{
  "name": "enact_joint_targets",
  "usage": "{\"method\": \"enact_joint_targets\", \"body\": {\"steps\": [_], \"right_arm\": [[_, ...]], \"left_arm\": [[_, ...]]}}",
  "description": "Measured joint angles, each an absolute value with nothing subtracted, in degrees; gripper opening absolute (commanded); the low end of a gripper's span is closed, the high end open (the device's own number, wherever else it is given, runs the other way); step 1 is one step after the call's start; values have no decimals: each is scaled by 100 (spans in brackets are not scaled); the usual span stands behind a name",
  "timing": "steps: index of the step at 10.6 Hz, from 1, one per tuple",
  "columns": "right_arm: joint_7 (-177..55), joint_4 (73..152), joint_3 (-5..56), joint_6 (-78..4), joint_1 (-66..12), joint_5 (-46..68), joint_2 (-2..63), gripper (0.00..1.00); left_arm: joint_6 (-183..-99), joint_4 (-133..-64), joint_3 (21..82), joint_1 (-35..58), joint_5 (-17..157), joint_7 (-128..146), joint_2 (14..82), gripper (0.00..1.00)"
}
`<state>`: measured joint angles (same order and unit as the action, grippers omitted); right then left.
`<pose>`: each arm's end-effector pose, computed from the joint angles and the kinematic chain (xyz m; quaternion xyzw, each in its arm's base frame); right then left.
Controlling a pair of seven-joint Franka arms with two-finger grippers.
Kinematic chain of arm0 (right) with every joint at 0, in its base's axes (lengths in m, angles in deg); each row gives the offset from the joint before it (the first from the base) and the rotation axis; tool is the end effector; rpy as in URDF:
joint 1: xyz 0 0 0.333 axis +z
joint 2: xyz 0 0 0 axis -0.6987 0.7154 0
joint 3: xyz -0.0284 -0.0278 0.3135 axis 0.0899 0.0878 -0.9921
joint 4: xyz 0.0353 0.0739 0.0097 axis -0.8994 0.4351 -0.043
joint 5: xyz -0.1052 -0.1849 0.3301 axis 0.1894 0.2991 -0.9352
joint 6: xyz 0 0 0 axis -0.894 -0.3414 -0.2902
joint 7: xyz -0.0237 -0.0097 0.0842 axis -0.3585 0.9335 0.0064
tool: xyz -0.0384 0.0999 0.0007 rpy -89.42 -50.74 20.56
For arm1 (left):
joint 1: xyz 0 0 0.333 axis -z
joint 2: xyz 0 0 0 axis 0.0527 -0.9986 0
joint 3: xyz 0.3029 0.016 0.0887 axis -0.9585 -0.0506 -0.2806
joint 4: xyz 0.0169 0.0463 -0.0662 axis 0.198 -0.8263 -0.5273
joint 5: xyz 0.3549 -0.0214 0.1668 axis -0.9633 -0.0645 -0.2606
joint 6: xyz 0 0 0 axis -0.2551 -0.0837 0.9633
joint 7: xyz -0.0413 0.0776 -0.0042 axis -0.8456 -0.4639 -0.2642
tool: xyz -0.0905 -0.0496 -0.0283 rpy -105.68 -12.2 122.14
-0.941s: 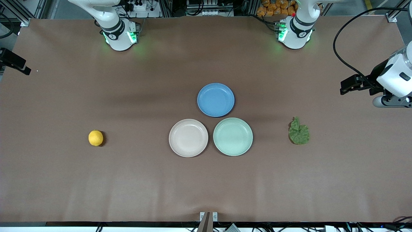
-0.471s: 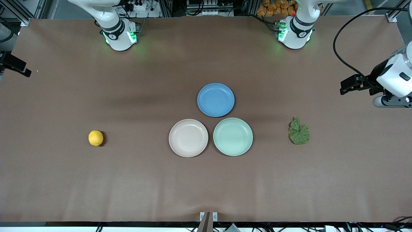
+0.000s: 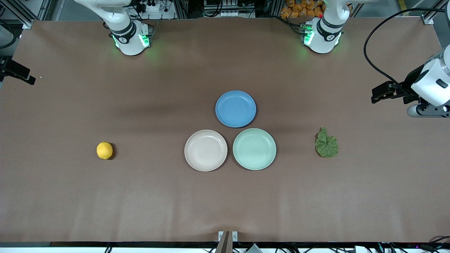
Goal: Place lemon and lettuce in plates
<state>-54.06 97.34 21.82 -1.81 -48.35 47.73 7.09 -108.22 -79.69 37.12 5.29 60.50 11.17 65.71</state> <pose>0.5324 -0.0537 0.6631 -0.9972 0.0685 0.0299 0.0041 0.5838 -0.0587 0.6089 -0.9990 0.0150 0.0428 0.0011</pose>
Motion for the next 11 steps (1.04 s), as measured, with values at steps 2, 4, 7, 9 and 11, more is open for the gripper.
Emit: {"method": "enact_joint_targets", "body": {"steps": [2, 4, 7, 9, 11], "right_arm": [[-5439, 9734, 2184, -181, -4835, 4773, 712, 100], [-5627, 9760, 2184, -182, -4835, 4773, 718, 100], [-5665, 9762, 2188, -182, -4835, 4773, 731, 100], [-5659, 9762, 2191, -183, -4835, 4773, 732, 100], [-5455, 9762, 2199, -183, -4836, 4773, 732, 100]], "left_arm": [[-10822, -7969, 3720, 535, 6050, 1117, 6571, 100], [-10822, -7970, 3728, 538, 6050, 1117, 6566, 100], [-10822, -7980, 3729, 538, 6050, 1117, 6528, 100], [-10826, -7983, 3732, 538, 6050, 1117, 6448, 100], [-10970, -8015, 3736, 542, 6050, 1117, 6286, 100]]}}
